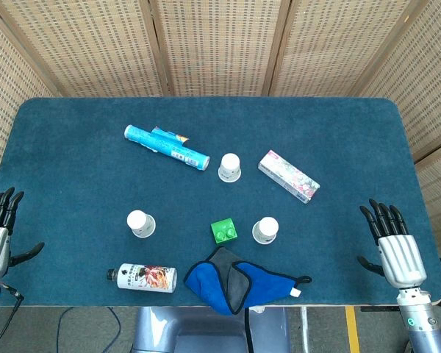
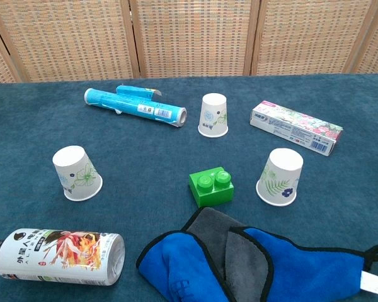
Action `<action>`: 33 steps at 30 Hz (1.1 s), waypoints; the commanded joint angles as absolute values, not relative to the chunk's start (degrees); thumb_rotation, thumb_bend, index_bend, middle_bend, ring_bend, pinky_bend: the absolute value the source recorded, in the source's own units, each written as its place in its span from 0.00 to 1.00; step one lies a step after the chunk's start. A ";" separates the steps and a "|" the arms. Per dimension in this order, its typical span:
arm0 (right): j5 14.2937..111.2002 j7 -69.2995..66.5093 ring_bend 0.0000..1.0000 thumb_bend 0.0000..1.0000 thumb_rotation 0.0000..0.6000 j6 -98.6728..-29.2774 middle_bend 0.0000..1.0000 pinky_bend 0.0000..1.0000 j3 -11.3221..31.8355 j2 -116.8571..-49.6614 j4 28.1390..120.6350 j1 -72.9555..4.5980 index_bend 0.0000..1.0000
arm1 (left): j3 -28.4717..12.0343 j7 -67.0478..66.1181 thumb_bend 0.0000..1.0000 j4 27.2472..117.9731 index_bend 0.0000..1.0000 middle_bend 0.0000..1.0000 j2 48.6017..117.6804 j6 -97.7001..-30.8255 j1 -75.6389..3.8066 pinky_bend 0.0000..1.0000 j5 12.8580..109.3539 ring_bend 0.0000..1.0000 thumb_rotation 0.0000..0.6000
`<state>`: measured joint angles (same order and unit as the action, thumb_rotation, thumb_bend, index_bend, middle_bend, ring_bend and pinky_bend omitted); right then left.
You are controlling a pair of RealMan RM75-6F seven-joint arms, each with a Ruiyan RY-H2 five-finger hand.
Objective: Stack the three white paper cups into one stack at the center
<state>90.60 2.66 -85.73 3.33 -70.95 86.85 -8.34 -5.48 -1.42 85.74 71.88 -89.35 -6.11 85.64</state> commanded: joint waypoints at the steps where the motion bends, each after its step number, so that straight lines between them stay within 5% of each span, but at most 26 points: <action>1: 90.57 2.67 0.00 0.06 1.00 -85.67 0.00 0.00 3.33 -70.95 86.88 -8.36 0.03 | -5.47 -1.46 0.04 85.72 0.00 0.00 71.87 -89.25 -6.14 0.00 85.60 0.00 1.00; 28: 90.26 2.52 0.00 0.06 1.00 -85.53 0.00 0.00 3.41 -70.68 87.22 -8.29 0.03 | -4.77 -3.77 0.05 86.94 0.00 0.00 71.30 -87.15 -6.66 0.00 85.10 0.00 1.00; 33: 90.22 2.01 0.00 0.06 1.00 -85.59 0.00 0.00 3.43 -70.49 87.26 -8.23 0.04 | -5.06 -4.85 0.05 90.73 0.14 0.00 69.58 -84.52 -7.85 0.00 84.14 0.00 1.00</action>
